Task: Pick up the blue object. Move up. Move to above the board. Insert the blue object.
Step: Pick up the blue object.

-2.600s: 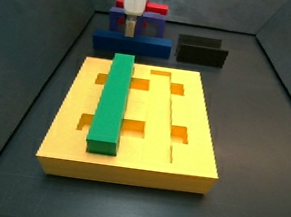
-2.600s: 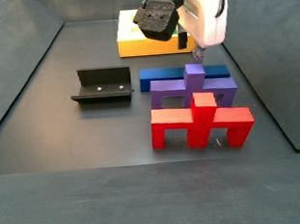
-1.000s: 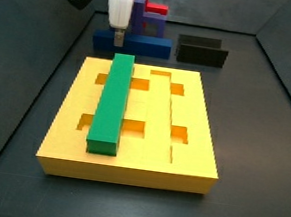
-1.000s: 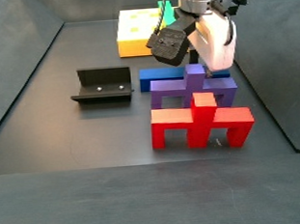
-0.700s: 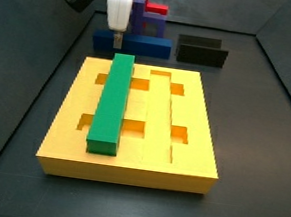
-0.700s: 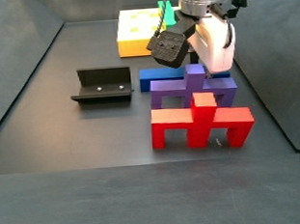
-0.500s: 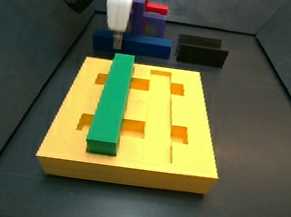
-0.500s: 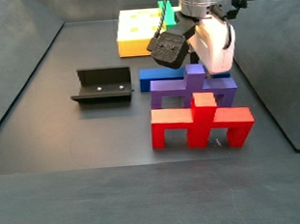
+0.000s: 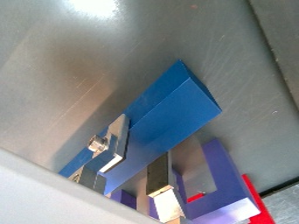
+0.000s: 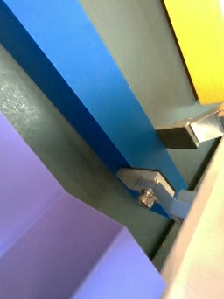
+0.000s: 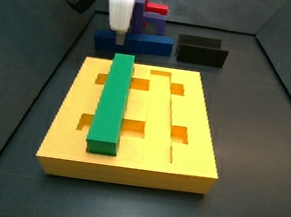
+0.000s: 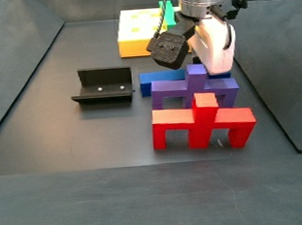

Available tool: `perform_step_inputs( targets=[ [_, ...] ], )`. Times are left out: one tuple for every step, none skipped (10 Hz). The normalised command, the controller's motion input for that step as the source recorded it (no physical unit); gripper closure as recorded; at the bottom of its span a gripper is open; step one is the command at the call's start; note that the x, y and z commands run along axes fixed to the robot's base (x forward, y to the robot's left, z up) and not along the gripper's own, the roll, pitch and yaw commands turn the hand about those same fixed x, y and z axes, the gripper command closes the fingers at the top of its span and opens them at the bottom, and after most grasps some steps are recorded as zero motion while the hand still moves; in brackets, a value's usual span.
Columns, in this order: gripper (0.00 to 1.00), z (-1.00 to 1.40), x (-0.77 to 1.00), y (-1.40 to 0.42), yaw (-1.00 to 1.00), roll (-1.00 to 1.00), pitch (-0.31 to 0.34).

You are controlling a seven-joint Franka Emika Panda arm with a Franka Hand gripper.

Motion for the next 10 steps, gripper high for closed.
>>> perform_step_inputs(
  targets=[
    [1.00,0.00,0.00,0.00,0.00,0.00,0.000],
    [1.00,0.00,0.00,0.00,0.00,0.00,0.000],
    [1.00,0.00,0.00,0.00,0.00,0.00,0.000],
    [1.00,0.00,0.00,0.00,0.00,0.00,0.000],
    [1.00,0.00,0.00,0.00,0.00,0.00,0.000],
    [1.00,0.00,0.00,0.00,0.00,0.00,0.000],
    [1.00,0.00,0.00,0.00,0.00,0.00,0.000],
    [1.00,0.00,0.00,0.00,0.00,0.00,0.000],
    [1.00,0.00,0.00,0.00,0.00,0.00,0.000],
    [1.00,0.00,0.00,0.00,0.00,0.00,0.000]
  ],
)
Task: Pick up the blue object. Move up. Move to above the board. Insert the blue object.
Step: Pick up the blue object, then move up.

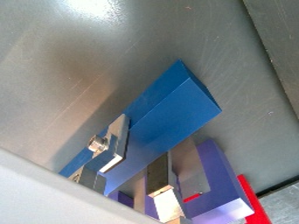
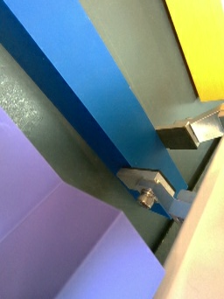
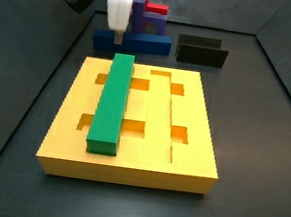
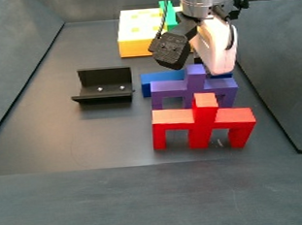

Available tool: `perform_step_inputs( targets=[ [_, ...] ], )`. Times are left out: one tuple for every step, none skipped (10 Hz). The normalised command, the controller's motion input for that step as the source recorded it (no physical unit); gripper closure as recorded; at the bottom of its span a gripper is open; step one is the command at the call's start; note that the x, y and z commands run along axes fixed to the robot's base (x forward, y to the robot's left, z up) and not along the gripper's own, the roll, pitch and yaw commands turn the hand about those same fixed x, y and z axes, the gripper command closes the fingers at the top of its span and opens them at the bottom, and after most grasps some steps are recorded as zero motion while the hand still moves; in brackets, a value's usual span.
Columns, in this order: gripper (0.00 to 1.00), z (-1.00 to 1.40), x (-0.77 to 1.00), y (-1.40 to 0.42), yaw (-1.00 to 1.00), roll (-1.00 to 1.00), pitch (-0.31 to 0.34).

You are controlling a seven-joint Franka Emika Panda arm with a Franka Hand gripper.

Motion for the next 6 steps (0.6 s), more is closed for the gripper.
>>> perform_step_inputs(
  targets=[
    [1.00,0.00,0.00,0.00,0.00,0.00,0.000],
    [1.00,0.00,0.00,0.00,0.00,0.00,0.000],
    [1.00,0.83,0.00,0.00,0.00,0.00,0.000],
    [1.00,0.82,-0.04,-0.07,0.00,-0.01,0.015],
    [1.00,0.66,-0.08,-0.08,0.00,-0.02,0.043],
    [1.00,0.38,-0.05,-0.04,0.01,-0.02,0.024]
  ],
)
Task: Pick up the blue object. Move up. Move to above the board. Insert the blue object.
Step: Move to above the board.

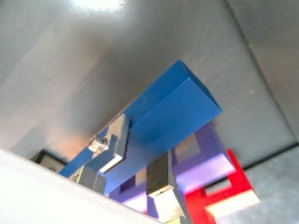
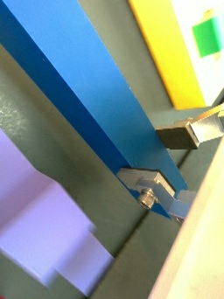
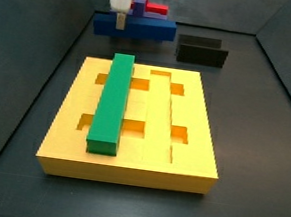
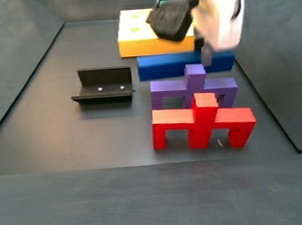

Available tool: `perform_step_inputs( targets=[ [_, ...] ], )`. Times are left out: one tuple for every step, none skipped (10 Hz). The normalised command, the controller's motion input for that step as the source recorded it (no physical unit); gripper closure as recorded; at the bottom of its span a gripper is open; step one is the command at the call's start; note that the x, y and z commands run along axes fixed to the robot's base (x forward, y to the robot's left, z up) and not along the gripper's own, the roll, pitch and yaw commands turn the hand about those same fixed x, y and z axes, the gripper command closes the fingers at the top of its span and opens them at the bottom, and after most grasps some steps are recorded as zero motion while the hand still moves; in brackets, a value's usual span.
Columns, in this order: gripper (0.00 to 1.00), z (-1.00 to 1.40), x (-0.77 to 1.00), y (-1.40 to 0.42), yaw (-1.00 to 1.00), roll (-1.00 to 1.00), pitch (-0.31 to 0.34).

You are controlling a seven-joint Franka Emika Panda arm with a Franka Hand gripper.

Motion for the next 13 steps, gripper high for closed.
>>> perform_step_inputs(
  targets=[
    [1.00,1.40,0.00,0.00,0.00,0.00,0.000],
    [1.00,1.40,-0.01,0.00,0.00,0.00,0.035],
    [1.00,1.40,-0.03,0.00,0.00,-0.01,0.040],
    [1.00,1.40,-0.02,0.00,0.00,-0.02,0.013],
    [1.00,1.40,0.03,0.00,0.00,-0.04,0.035],
    [1.00,1.40,0.02,0.00,-0.01,-0.05,0.070],
    [1.00,1.40,0.01,0.00,-0.01,-0.05,0.063],
    [1.00,0.47,0.02,0.00,-0.01,-0.06,0.055],
    [1.00,0.24,0.03,0.00,-0.01,-0.06,0.055],
    [1.00,0.21,0.48,-1.40,1.00,0.00,0.008],
    [1.00,0.21,0.47,-1.40,1.00,0.01,0.012],
    [1.00,0.20,0.50,-1.40,1.00,0.02,0.022],
    [1.00,0.21,0.53,-1.40,1.00,0.01,0.032]
  ],
)
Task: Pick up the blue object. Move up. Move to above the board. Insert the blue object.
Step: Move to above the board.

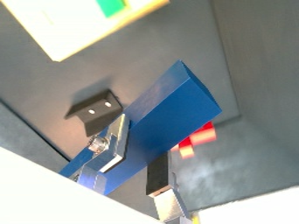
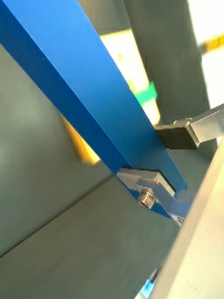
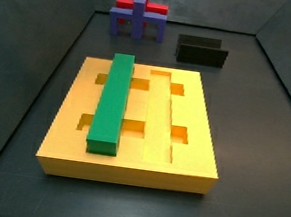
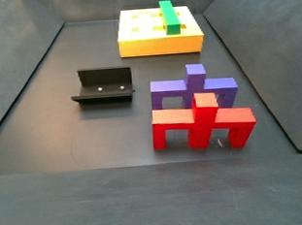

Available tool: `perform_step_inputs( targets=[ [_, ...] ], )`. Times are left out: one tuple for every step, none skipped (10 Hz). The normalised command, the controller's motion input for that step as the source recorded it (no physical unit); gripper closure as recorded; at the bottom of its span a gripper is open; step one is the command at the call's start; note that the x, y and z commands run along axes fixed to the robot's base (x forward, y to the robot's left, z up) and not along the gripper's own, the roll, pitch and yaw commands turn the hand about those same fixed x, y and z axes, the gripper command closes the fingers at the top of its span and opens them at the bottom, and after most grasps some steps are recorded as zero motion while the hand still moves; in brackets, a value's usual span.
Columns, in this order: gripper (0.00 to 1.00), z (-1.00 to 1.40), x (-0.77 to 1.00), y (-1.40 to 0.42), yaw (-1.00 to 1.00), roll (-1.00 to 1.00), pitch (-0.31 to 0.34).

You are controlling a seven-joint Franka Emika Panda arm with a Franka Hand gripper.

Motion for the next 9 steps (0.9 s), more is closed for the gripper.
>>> perform_step_inputs(
  targets=[
    [1.00,0.21,0.53,-1.40,1.00,0.02,0.039],
    [1.00,0.21,0.54,-1.40,1.00,0.03,0.047],
    [1.00,0.22,0.58,-1.40,1.00,0.03,0.057],
    [1.00,0.15,0.42,-0.90,1.00,0.03,0.074],
    [1.00,0.09,0.29,-0.51,1.00,0.04,0.087],
    [1.00,0.06,0.15,-0.25,1.00,0.04,0.091],
    [1.00,0.05,0.09,-0.16,1.00,0.05,0.095],
    [1.00,0.03,0.07,-0.09,1.00,0.06,0.110],
    [1.00,0.03,0.08,-0.06,1.00,0.07,0.128]
  ],
)
